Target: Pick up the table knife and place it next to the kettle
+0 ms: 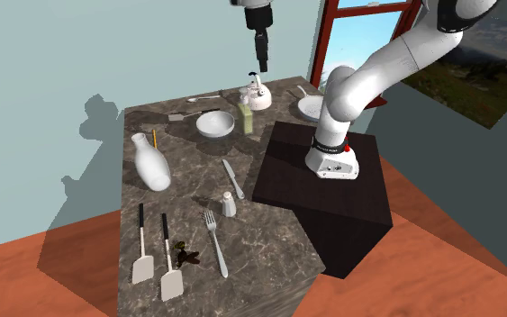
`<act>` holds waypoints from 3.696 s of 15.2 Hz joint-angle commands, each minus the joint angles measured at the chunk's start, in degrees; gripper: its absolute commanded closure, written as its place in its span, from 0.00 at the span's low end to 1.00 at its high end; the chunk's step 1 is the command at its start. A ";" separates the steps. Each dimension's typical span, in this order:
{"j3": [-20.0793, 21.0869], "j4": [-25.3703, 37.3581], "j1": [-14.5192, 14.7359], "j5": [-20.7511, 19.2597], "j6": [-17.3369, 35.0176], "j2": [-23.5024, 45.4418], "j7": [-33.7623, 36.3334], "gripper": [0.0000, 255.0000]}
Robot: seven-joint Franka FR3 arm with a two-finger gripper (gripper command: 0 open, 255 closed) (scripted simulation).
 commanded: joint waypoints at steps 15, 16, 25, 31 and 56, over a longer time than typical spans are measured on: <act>15.98 -21.30 -2.92 12.80 29.97 4.38 29.33 0.00; 17.33 -22.09 -3.15 13.68 32.62 5.91 31.41 0.00; 30.48 -23.90 -9.19 15.87 59.01 27.65 52.22 0.00; 36.42 -20.18 -19.19 -8.13 75.47 49.06 81.58 0.00; 18.09 -15.11 -6.69 -34.60 83.61 64.16 104.90 1.00</act>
